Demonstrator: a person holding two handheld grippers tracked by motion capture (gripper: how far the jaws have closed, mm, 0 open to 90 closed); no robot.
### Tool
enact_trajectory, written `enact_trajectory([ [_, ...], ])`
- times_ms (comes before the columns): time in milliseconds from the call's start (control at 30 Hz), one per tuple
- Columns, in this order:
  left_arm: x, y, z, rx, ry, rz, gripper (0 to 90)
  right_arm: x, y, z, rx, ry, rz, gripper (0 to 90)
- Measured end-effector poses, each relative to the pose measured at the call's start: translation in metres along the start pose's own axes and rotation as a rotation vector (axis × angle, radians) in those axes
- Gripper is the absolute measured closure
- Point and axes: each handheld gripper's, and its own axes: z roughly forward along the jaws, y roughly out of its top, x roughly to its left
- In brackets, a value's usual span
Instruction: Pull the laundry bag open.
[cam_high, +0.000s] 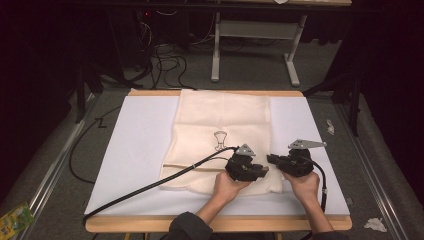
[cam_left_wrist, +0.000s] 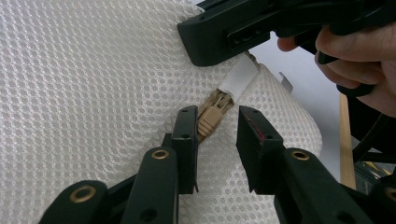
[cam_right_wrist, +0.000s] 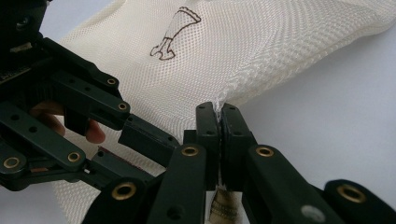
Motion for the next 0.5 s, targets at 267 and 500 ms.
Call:
enact_trajectory([
  [267, 0.0017, -0.0046, 0.0011, 0.009, 0.01, 0.012, 66.3, 0.0001, -0.0013, 0.0003, 0.002, -0.002, -0.003, 89.0],
  [500, -0.0001, -0.007, 0.0067, 0.039, 0.071, 0.015, 65.8, 0.004, -0.0004, 0.004, 0.01, -0.003, -0.012, 89.0],
])
